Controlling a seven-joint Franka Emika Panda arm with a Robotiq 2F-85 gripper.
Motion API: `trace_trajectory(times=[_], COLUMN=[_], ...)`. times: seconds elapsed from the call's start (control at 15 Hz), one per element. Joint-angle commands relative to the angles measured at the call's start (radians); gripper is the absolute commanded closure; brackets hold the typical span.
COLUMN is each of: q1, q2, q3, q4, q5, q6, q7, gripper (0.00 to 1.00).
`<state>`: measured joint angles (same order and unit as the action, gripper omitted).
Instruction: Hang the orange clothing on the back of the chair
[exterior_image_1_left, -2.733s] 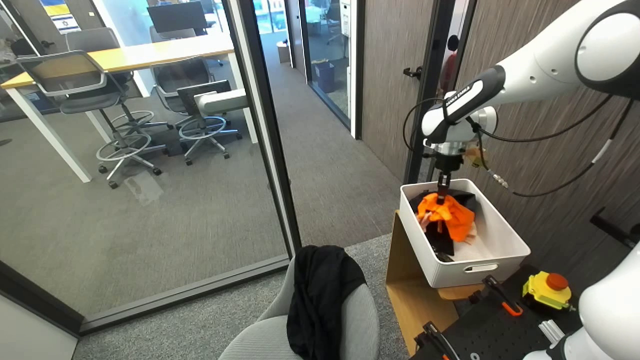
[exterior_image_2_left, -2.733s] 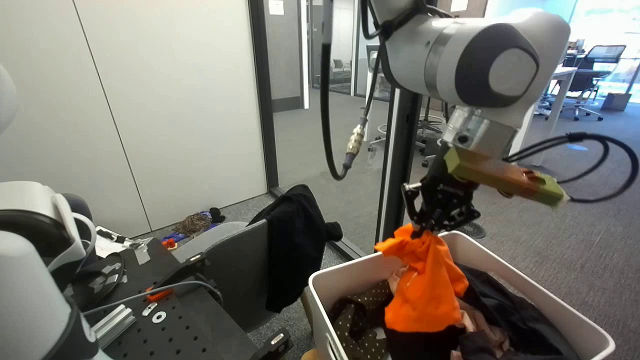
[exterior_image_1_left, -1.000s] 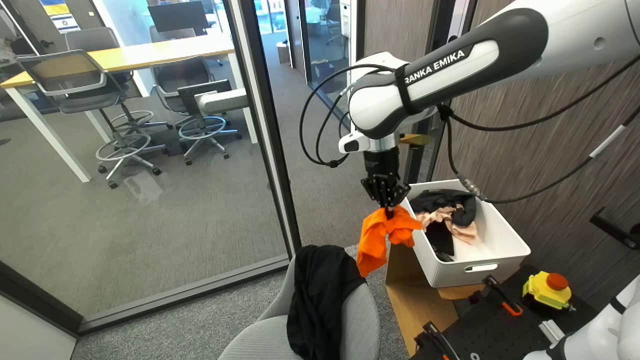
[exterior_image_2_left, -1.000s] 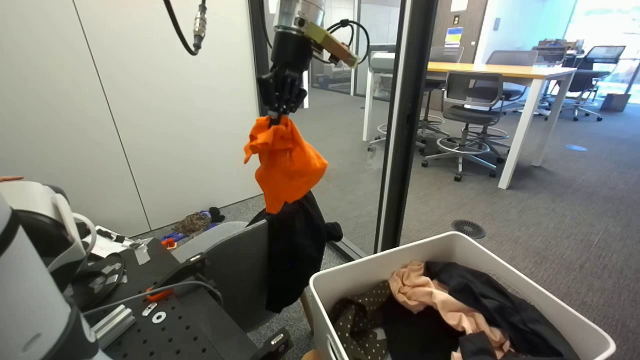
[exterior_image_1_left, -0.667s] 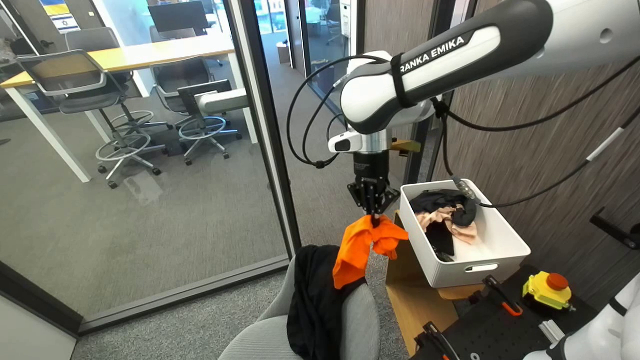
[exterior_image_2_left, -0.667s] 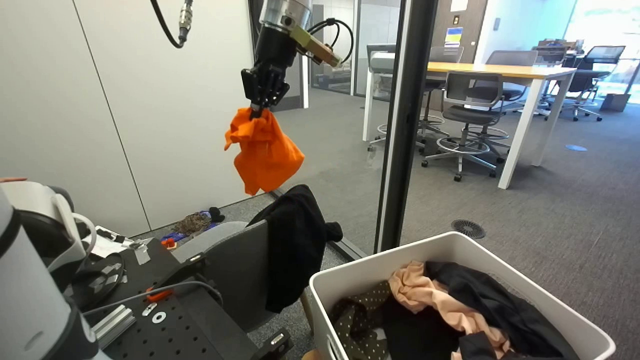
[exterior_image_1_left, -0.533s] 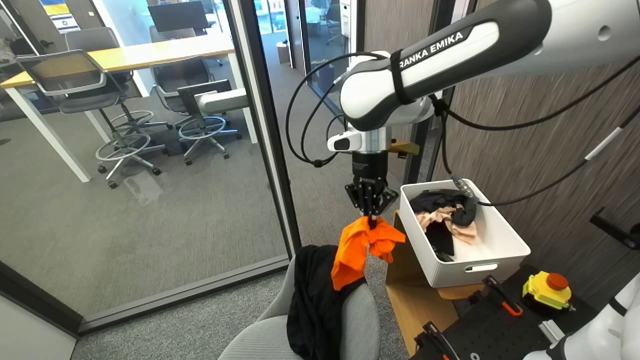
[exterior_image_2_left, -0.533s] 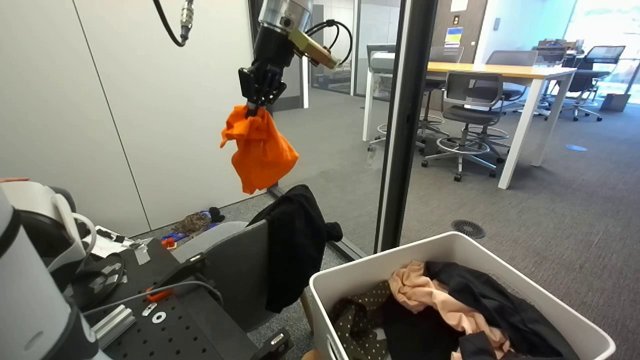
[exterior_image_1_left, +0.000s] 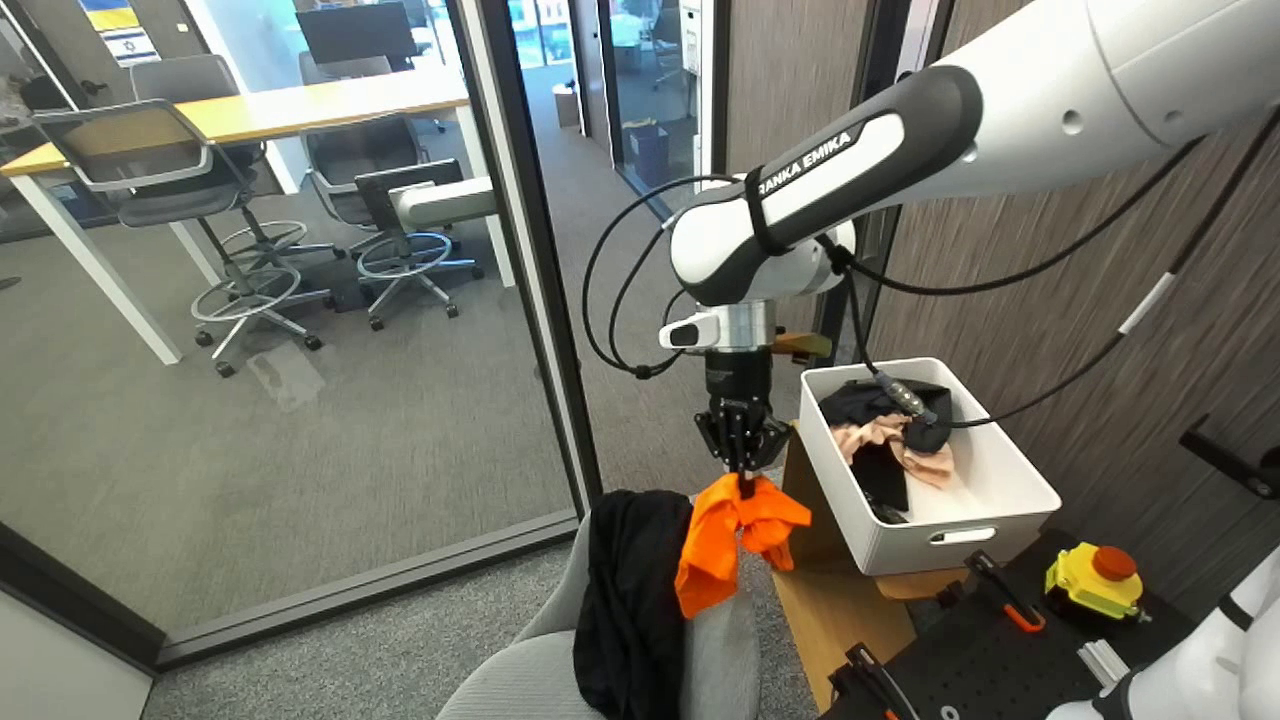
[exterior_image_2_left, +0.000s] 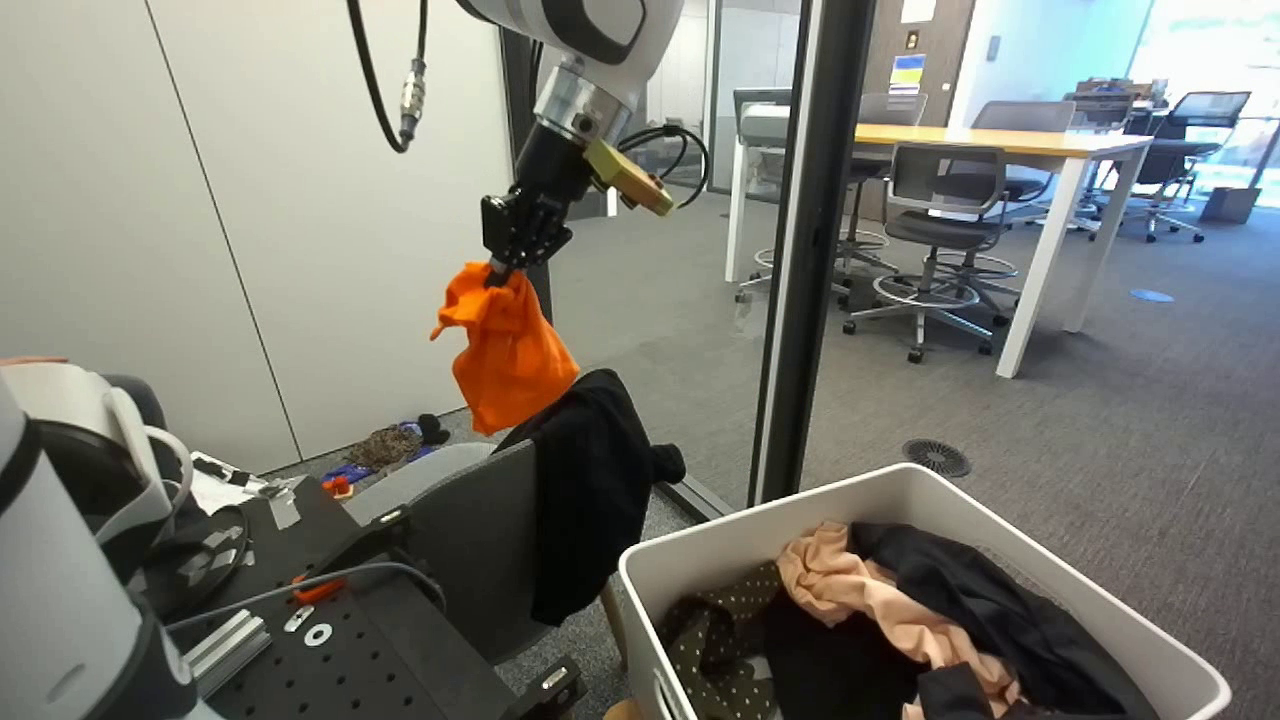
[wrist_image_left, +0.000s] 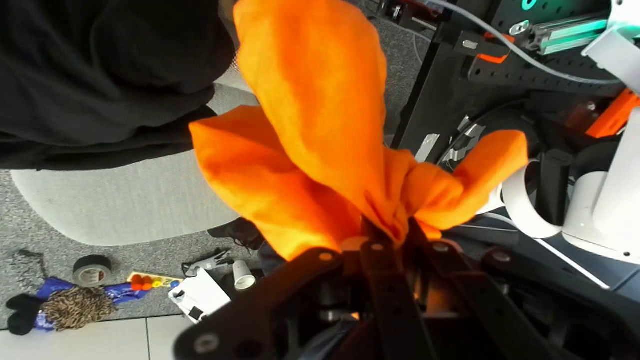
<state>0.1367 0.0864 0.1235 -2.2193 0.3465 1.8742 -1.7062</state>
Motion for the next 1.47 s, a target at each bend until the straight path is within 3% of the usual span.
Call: trace_trajectory(times=[0.0,0.8,1.4], q1=[-0.024,-0.132,-0.1], q2=[0.108,0.432,0.49], q3=[0.01,0.029,0.056], q4=[0.067,0.303,0.268], q5=[0.034,0.024,-0.028], q6=[-0.008,-0.041,0.072], q7=[-0.059,-0.2,-0.164], gripper=[0.92,0.92,0.92])
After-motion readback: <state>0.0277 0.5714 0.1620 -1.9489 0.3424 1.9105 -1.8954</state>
